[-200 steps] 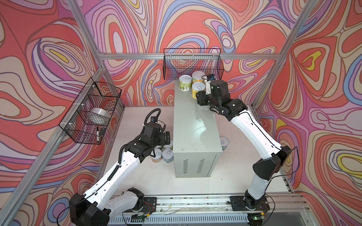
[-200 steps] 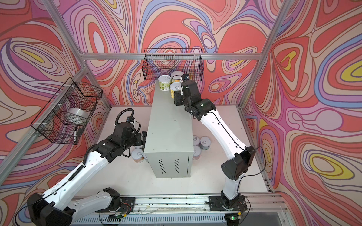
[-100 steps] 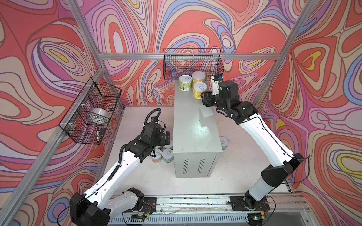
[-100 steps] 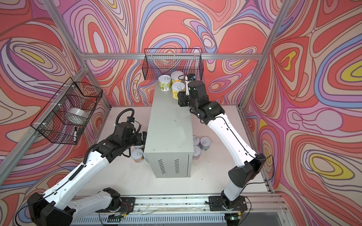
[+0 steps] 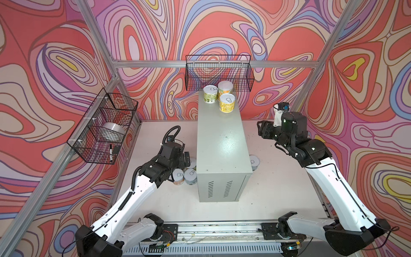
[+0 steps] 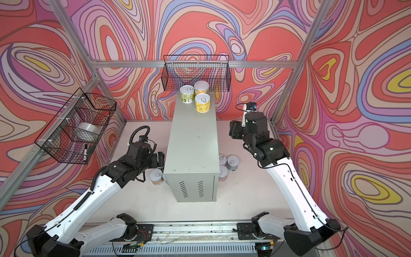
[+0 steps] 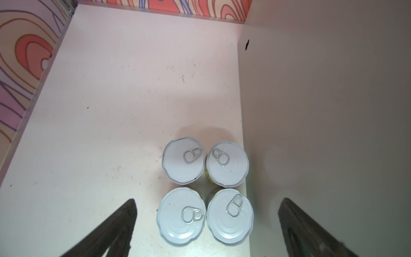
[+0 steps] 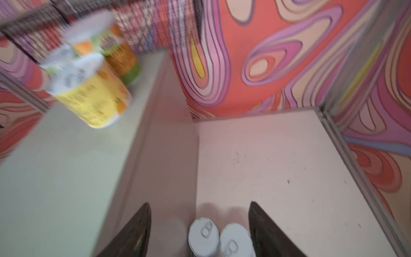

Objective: Place and organize the canned foods onto the counter
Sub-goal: 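Open the right gripper and withdraw it back over its cans, then lower the left gripper onto an orange-labelled can and close on it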

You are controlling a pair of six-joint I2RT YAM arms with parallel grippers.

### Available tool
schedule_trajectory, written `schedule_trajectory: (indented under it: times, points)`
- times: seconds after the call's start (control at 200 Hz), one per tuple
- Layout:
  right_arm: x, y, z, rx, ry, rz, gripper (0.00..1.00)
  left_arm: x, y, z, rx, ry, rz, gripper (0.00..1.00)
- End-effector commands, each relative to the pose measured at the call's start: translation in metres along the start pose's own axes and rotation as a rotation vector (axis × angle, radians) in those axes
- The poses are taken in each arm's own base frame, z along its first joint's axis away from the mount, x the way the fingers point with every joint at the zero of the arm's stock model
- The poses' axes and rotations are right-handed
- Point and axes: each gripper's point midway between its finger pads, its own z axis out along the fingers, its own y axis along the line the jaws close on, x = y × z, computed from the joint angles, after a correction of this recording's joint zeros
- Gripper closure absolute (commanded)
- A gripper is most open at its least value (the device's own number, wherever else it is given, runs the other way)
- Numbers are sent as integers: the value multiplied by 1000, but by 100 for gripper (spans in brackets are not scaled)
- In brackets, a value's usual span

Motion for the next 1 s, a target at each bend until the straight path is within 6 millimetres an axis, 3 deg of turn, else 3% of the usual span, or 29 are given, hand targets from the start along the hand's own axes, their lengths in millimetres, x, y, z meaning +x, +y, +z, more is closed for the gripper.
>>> schedule_trajectory:
  times: [0.0,0.12,0.28,0.992]
  points:
    - [42,-16,9,13,104,72,27,32,33,-3,-128,76,-45,0]
    - [79,-18,23,-4,181,113,26,53,46,2,-176,110,-66,0]
    - [102,-14,37,-32,229,144,25,72,45,19,-159,130,-75,0]
    - [103,-14,38,-36,225,122,26,81,37,86,-123,180,-158,0]
